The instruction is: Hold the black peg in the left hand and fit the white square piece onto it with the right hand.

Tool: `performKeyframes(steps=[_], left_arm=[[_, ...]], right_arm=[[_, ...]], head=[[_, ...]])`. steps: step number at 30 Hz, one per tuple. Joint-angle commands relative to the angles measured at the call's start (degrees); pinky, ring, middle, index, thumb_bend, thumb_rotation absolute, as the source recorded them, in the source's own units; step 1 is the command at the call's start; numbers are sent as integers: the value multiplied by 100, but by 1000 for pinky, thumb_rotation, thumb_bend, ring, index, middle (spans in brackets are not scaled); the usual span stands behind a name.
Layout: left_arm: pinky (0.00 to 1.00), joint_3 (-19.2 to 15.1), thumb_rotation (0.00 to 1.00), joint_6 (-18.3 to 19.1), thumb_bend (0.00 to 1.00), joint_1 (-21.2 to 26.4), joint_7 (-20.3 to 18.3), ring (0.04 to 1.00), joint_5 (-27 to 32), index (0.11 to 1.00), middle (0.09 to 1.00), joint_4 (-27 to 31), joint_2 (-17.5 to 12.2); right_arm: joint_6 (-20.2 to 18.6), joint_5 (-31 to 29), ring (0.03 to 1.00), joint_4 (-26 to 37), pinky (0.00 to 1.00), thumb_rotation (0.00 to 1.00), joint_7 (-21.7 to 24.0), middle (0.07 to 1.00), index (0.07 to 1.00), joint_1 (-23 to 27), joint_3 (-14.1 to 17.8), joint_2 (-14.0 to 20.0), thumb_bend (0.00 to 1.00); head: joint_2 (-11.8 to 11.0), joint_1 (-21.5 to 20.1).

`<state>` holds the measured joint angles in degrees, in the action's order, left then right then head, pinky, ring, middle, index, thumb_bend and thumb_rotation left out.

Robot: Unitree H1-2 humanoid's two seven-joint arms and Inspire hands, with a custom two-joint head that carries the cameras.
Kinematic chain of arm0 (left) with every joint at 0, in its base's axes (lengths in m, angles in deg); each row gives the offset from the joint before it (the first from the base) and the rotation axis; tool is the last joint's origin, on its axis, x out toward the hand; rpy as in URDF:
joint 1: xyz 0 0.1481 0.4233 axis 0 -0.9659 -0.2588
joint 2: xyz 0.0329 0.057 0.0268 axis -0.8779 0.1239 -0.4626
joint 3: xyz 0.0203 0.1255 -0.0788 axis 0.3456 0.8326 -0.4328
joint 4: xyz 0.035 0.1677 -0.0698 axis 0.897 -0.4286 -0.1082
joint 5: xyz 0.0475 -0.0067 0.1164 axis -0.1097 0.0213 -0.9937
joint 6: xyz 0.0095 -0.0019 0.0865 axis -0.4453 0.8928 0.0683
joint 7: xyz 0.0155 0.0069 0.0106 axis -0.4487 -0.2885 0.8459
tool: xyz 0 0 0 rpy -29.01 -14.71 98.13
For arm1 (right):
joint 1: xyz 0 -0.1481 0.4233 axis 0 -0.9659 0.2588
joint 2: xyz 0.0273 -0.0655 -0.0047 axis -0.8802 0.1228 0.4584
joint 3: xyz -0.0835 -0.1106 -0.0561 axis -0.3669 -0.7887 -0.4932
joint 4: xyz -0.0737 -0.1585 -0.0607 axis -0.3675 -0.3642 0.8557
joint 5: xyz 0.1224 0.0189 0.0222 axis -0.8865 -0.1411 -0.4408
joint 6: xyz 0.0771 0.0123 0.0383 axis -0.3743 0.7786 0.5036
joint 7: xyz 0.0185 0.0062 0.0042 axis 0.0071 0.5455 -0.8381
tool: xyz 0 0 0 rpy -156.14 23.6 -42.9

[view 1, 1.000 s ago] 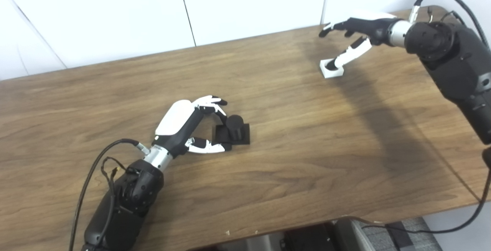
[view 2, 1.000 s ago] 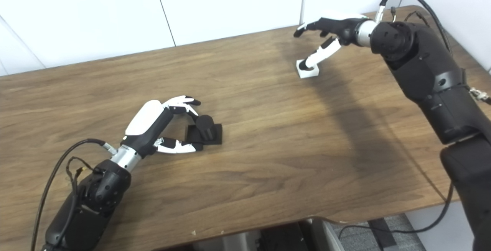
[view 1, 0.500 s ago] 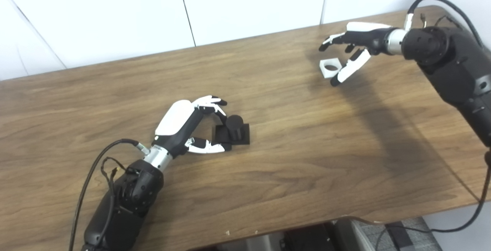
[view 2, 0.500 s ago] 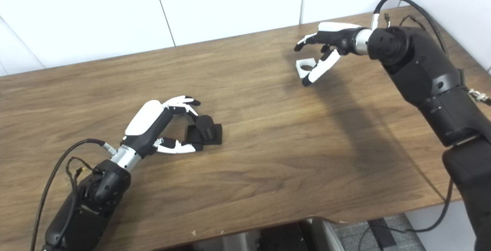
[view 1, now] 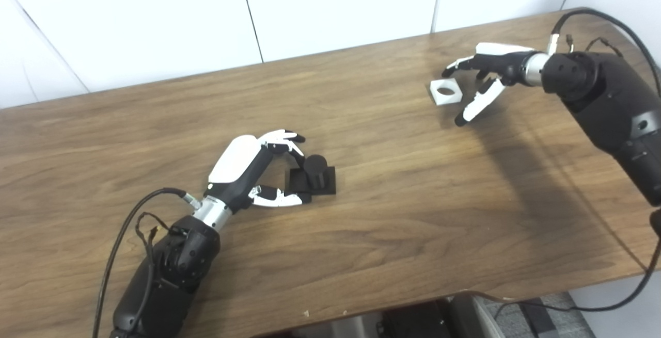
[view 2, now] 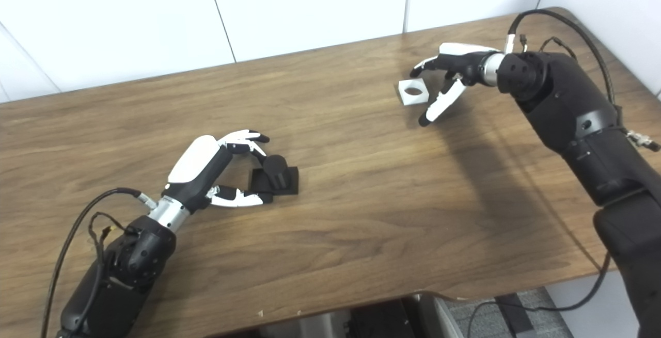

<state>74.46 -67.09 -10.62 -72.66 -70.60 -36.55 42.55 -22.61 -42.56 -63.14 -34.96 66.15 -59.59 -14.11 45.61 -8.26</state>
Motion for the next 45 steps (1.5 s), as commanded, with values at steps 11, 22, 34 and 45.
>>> performKeyframes(steps=[11,22,34,45], left_arm=[[758,-8,72,197,523,-116,-147,873,-280,486,821,-119,-289],[761,-11,72,214,523,-117,-143,874,-281,486,821,-111,-278],[765,-14,73,248,523,-144,-174,878,-286,486,823,-49,-290],[756,-14,72,245,523,-163,-135,873,-303,486,818,-33,-253]], right_arm=[[7,-10,969,-221,828,381,-429,948,873,216,113,65,943],[265,300,929,-431,836,313,-1115,907,793,151,-24,-137,822],[283,468,913,-900,827,342,-1506,895,788,159,-152,-412,797],[222,583,914,-1151,821,374,-1564,896,795,270,-318,-558,814]], head=[[17,15],[54,83],[83,180],[129,189]])
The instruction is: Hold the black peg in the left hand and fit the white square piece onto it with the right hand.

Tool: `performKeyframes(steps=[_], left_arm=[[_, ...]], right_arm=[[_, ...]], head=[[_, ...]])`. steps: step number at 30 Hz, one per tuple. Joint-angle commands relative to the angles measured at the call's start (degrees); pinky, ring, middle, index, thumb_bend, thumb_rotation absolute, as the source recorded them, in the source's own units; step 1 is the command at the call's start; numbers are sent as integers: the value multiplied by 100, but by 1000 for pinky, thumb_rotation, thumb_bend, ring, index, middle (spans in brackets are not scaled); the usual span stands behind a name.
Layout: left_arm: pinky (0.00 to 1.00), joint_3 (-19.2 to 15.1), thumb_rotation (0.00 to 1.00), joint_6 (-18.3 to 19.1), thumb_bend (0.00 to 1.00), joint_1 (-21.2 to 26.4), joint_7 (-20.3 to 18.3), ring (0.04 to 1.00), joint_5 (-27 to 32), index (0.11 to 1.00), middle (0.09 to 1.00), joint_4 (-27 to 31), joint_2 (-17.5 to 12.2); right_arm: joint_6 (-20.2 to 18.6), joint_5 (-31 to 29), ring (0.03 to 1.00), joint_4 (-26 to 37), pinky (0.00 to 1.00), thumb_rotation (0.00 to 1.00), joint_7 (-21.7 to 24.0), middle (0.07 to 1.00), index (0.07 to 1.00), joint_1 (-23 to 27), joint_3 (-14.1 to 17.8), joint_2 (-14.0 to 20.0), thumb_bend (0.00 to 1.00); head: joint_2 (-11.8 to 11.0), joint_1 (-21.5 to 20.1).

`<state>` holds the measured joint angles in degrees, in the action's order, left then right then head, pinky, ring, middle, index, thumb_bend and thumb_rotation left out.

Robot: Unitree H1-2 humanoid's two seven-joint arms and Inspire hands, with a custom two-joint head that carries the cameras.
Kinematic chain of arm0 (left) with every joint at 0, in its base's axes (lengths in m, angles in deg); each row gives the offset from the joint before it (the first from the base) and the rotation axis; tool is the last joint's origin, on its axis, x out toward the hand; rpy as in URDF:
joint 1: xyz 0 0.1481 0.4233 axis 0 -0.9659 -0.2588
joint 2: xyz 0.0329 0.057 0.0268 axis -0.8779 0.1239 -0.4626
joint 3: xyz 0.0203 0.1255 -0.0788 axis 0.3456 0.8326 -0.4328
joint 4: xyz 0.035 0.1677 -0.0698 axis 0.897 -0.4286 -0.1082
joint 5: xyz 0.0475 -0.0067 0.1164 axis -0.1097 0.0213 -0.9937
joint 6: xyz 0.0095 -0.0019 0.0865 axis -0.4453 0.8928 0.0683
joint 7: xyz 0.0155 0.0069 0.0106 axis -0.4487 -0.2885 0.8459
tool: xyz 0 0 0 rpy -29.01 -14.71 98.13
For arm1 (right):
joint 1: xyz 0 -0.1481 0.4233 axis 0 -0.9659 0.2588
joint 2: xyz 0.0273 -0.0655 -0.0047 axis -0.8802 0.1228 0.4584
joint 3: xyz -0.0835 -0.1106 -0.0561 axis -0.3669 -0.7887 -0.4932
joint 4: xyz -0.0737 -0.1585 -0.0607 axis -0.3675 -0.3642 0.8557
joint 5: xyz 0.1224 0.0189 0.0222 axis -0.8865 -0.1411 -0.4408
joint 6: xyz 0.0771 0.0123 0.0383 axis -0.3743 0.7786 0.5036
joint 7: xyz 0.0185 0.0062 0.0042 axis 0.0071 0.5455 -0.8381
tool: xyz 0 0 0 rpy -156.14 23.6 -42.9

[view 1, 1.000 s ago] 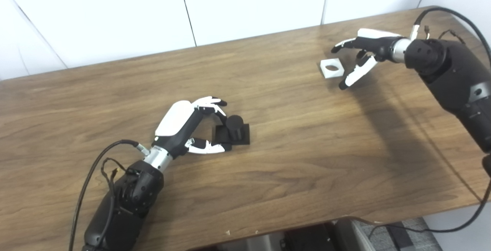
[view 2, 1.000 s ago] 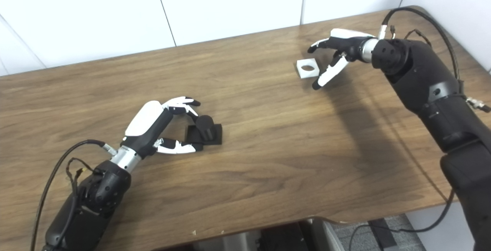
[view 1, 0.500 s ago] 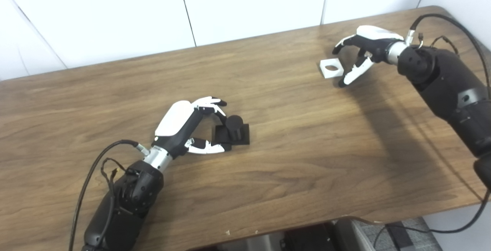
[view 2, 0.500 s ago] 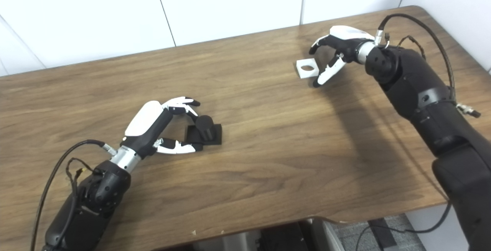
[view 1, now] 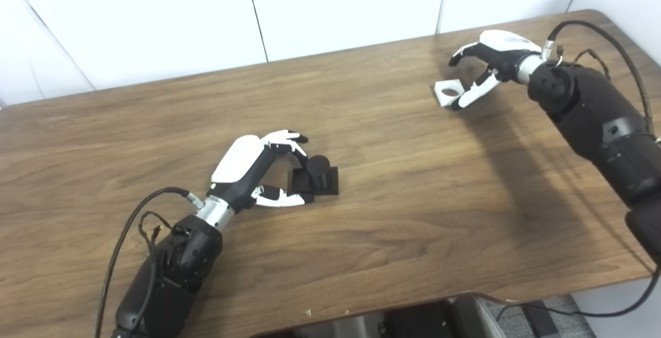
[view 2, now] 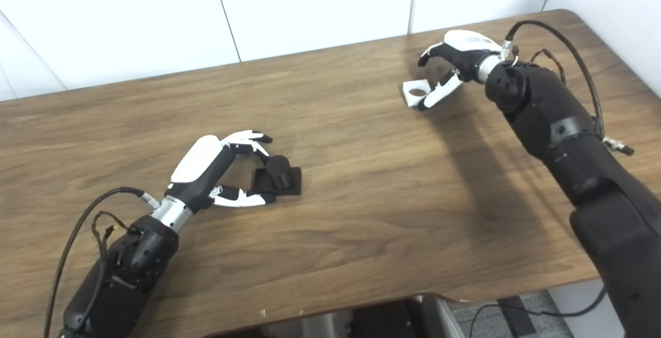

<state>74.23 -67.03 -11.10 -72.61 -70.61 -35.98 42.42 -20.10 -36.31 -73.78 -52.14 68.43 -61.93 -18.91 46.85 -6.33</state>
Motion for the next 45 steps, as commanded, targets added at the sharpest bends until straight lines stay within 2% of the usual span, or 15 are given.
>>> performKeyframes(steps=[1,10,14,17,24,39,44,45], left_arm=[[757,11,72,245,523,-115,-145,873,-309,486,818,-87,-238],[757,17,73,220,523,-105,-125,874,-303,486,820,-149,-238],[762,15,73,270,523,-100,-154,878,-303,486,822,-120,-231],[759,11,73,274,523,-95,-155,877,-300,486,821,-104,-231],[755,2,73,248,523,-91,-162,876,-280,486,821,-97,-253],[755,9,72,264,523,-94,-167,875,-275,486,820,-84,-226],[750,23,73,267,523,-103,-166,874,-298,486,820,-75,-221],[749,25,73,270,523,-104,-168,873,-304,486,820,-64,-220]], right_arm=[[-34,-42,914,-91,823,372,164,895,795,40,-90,-86,815],[119,-68,908,-107,839,354,237,888,784,-31,-156,-57,827],[79,-44,926,-201,893,340,419,896,788,-46,-270,-50,846],[52,15,943,-237,932,367,549,910,789,-48,-404,-31,852],[0,-17,948,-203,980,344,626,915,784,-177,-561,-26,877],[182,-174,957,-167,980,350,490,916,738,-265,-476,-13,828],[348,-226,949,-207,989,305,370,897,630,-292,-395,-19,770],[359,-241,949,-218,993,250,350,895,577,-295,-375,-27,678]], head=[[9,-3],[37,2],[69,-6],[72,-15],[92,-2],[125,71],[149,77],[155,83]])
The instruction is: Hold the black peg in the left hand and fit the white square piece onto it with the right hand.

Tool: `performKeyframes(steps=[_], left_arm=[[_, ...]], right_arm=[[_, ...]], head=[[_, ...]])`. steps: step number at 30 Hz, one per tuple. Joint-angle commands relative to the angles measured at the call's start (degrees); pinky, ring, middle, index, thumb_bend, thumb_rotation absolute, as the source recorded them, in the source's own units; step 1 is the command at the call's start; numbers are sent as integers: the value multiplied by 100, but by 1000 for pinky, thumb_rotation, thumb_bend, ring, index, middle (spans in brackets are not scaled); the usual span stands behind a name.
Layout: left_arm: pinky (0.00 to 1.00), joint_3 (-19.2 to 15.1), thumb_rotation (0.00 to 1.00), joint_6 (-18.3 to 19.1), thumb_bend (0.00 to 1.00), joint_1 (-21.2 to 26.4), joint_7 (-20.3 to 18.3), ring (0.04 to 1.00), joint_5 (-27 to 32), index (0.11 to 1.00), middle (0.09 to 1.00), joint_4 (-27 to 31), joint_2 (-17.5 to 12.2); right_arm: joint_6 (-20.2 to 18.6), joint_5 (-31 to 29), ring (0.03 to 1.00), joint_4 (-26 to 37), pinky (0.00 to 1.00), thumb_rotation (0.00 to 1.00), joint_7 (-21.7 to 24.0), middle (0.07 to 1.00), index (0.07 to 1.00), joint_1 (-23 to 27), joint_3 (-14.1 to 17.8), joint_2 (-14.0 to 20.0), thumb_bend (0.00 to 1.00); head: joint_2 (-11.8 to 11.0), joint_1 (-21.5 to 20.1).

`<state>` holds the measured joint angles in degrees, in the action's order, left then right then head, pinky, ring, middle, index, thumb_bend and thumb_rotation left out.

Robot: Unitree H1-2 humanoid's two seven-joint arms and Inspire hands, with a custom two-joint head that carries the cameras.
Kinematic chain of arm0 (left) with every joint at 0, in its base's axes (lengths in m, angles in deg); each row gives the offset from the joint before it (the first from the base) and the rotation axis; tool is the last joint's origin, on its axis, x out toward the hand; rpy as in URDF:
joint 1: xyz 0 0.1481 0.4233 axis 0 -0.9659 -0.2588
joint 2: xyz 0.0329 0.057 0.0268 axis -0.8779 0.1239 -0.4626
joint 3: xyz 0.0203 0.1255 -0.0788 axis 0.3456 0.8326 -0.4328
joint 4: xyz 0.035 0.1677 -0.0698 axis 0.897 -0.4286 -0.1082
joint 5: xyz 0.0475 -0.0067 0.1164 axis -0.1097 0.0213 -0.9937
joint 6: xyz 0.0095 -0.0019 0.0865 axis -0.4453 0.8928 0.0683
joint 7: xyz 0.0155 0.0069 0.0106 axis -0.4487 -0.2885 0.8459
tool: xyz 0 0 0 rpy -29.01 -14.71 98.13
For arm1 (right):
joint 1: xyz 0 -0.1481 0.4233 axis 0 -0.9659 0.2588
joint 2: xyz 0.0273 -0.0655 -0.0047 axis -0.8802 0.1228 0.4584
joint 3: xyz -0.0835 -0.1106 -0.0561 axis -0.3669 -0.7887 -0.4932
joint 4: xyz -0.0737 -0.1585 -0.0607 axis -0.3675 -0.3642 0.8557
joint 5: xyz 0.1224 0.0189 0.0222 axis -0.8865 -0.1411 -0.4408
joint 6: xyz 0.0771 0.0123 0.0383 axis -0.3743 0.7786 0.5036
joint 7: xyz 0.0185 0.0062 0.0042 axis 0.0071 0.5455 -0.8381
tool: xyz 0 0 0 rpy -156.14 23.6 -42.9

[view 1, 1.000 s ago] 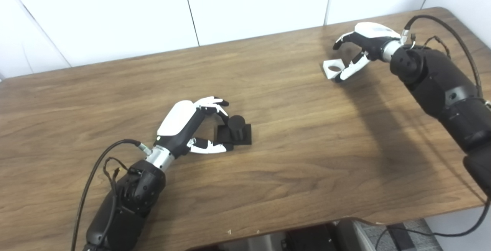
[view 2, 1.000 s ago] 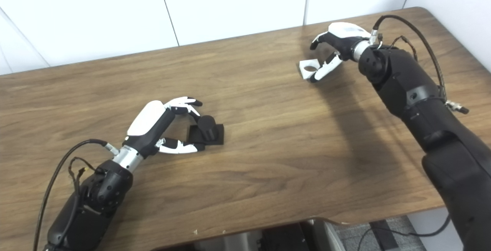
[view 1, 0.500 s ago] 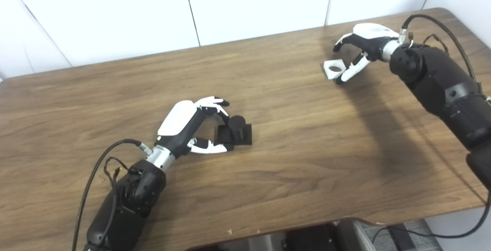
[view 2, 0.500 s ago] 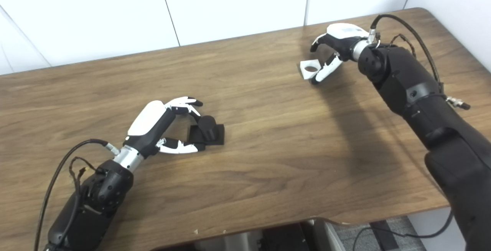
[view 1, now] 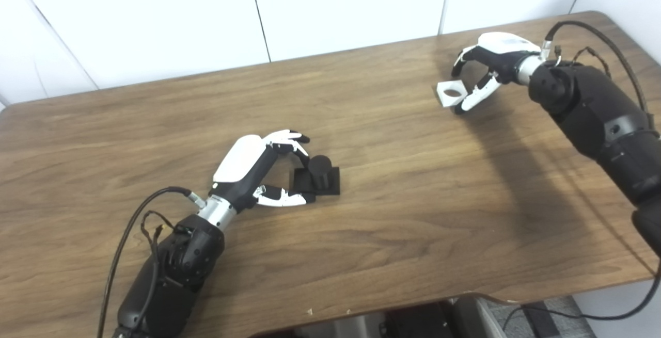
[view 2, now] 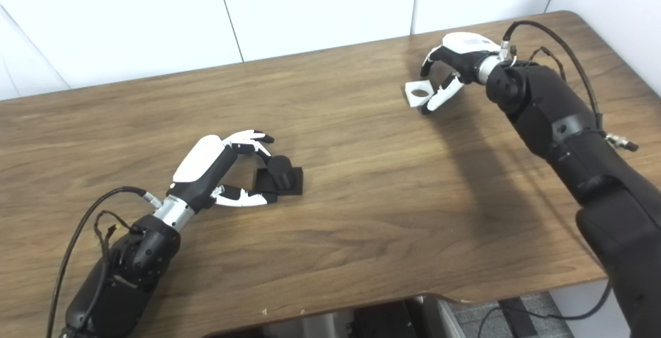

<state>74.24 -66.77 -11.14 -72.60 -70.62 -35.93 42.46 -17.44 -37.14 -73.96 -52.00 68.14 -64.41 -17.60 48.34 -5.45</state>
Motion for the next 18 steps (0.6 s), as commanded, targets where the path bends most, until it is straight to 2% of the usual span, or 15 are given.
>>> performKeyframes(steps=[1,4,18], left_arm=[[751,27,72,251,523,-101,-174,872,-306,486,821,-55,-223],[758,31,72,285,523,-100,-199,875,-299,486,824,-41,-214],[743,64,74,244,523,-68,-146,873,-325,486,821,-115,-189]], right_arm=[[119,-170,948,-218,995,205,313,894,536,-267,-116,-164,602],[172,-215,951,-226,1000,162,249,891,496,-287,-83,-179,531],[456,-237,934,-282,1000,150,-122,856,487,-316,-92,-92,523]], head=[[8,3],[20,26],[41,46]])
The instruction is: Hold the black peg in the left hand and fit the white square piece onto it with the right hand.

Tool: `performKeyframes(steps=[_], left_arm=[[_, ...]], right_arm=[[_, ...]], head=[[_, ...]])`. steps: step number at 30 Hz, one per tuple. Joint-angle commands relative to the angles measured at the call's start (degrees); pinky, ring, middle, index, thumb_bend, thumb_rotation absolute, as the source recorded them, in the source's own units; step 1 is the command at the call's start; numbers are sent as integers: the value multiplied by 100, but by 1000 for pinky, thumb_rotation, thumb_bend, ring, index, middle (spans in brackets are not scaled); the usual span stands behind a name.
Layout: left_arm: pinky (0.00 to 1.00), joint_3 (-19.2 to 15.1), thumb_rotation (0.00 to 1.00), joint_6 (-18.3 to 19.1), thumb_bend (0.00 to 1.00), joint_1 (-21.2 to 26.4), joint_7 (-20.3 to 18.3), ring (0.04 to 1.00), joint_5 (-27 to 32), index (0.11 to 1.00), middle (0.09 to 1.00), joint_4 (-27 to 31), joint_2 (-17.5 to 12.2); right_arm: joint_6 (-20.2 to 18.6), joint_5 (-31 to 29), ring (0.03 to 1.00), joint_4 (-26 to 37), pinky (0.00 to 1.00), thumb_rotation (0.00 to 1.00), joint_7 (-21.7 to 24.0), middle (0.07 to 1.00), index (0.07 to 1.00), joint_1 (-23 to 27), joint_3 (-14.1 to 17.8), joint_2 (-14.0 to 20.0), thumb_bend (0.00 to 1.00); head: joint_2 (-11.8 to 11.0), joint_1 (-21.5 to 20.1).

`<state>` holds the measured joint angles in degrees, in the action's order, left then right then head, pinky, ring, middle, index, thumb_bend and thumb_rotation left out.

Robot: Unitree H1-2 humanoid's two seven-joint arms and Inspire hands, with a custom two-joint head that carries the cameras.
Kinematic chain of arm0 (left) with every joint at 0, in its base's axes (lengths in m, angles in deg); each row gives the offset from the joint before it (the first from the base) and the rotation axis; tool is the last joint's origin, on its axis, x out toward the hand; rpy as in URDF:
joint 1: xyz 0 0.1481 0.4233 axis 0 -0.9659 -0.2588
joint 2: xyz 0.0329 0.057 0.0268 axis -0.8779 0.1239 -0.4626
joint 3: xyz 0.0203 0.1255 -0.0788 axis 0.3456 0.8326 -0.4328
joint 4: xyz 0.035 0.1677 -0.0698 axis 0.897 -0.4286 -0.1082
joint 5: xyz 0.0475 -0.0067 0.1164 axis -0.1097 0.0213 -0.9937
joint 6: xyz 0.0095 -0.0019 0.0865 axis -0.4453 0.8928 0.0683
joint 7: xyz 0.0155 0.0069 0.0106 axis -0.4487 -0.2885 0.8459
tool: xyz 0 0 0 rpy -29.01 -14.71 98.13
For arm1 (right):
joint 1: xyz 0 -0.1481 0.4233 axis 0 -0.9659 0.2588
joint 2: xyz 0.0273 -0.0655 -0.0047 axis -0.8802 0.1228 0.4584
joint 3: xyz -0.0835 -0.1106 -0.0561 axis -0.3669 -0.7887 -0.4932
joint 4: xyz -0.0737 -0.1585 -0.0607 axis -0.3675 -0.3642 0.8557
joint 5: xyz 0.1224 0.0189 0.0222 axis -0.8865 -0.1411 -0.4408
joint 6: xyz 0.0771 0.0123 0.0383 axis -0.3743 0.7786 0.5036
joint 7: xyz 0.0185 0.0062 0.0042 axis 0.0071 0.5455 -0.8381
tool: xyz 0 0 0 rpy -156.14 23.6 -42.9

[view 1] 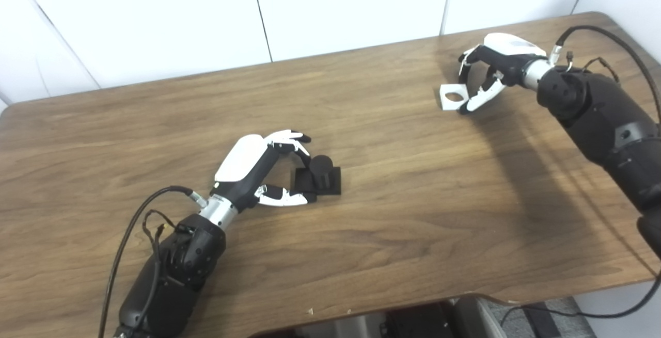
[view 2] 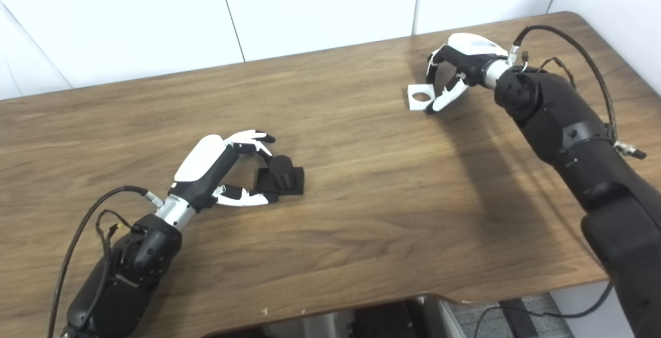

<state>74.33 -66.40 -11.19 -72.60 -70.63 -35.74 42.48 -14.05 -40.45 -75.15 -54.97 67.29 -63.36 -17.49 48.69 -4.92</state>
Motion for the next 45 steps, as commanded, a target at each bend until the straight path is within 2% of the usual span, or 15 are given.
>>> performKeyframes(steps=[1,8,24,34,40,45], left_arm=[[743,55,74,215,523,-58,-156,873,-322,486,821,-138,-192],[750,52,74,197,522,-50,-152,875,-310,486,823,-138,-196],[747,37,73,178,523,-32,-144,872,-302,486,821,-172,-217],[745,43,73,154,523,-19,-151,873,-296,486,822,-198,-225],[740,43,75,138,523,-19,-155,872,-295,486,821,-195,-241],[746,53,73,151,523,-15,-157,871,-313,486,821,-213,-241]], right_arm=[[133,87,934,-174,1000,150,168,855,487,-226,-196,-101,523],[171,88,924,-134,988,148,20,839,487,-269,-158,-109,524],[225,-140,910,634,933,142,-630,804,484,-572,322,-180,525],[265,-257,887,946,885,141,-739,795,483,-705,555,-171,526],[324,-400,882,1268,843,138,-875,782,483,-846,819,-251,526],[146,-470,892,1754,821,138,-770,790,483,-942,939,-299,526]], head=[[7,-3],[9,16],[22,-22],[32,-21],[48,-44],[50,-28]])
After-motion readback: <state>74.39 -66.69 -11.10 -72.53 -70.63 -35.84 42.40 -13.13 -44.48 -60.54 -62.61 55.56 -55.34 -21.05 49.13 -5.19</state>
